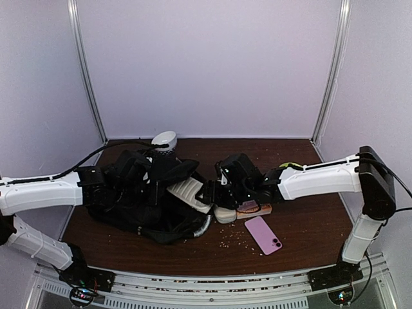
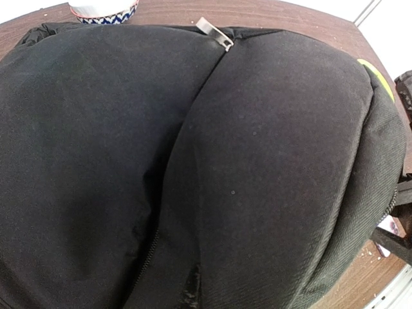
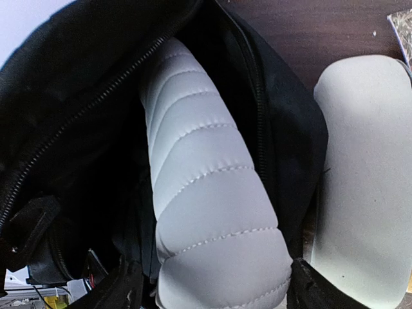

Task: Pack the student bag
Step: Place the stationery in the student bag, then pick up the stationery from the center of the board, then place the stationery in the student bag.

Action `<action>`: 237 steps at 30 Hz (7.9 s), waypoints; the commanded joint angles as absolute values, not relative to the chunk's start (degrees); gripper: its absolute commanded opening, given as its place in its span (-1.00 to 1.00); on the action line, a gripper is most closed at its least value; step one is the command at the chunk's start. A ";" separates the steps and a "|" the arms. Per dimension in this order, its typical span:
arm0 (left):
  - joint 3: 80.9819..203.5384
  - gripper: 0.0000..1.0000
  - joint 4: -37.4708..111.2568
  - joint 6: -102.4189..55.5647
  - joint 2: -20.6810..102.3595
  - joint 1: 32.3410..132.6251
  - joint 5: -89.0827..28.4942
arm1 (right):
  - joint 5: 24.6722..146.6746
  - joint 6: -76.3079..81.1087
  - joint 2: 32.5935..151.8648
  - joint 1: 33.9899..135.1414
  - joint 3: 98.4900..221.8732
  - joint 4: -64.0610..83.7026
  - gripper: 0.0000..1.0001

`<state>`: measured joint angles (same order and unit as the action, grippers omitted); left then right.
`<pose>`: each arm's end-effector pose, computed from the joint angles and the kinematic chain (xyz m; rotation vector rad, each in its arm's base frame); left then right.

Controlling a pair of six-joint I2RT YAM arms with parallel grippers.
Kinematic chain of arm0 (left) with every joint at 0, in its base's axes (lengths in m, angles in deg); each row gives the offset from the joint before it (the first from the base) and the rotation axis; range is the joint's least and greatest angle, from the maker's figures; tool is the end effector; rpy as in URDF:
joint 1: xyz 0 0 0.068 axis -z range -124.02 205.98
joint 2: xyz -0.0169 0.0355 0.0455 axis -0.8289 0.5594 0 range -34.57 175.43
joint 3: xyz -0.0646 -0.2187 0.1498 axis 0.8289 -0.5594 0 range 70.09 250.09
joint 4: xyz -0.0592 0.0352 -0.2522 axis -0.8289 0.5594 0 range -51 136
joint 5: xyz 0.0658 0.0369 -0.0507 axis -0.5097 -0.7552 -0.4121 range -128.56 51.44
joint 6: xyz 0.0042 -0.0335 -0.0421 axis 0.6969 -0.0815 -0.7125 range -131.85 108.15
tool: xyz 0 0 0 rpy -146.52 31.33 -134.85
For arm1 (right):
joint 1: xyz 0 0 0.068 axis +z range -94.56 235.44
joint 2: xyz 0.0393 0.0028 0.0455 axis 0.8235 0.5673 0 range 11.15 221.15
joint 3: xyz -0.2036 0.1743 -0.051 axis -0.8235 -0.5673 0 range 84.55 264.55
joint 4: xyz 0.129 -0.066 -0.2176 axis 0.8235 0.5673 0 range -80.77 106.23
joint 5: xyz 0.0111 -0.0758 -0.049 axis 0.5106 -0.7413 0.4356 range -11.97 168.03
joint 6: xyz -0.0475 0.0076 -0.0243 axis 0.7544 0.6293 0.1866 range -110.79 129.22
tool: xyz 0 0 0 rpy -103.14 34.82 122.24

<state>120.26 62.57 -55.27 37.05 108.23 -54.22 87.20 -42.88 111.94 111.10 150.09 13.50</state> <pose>0.1687 -0.2023 0.2537 0.0479 2.3769 -0.5093 0.2143 0.3240 0.2110 -0.1743 2.5269 1.0833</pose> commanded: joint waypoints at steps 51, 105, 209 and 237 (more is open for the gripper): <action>122.75 -1.00 57.91 -55.97 25.81 111.27 -49.34 | 77.70 -61.98 135.42 106.52 170.37 -16.02 -0.66; 114.28 -1.00 73.50 -64.13 20.57 102.22 -65.21 | 72.51 -28.46 110.14 112.21 146.15 25.15 0.55; 126.02 -1.00 72.96 -61.76 23.24 102.13 -58.62 | 94.49 -17.18 124.98 123.73 180.54 37.75 0.07; 119.94 -1.00 65.60 -64.04 22.80 102.17 -54.34 | 92.14 -14.91 129.70 118.97 183.55 37.77 0.08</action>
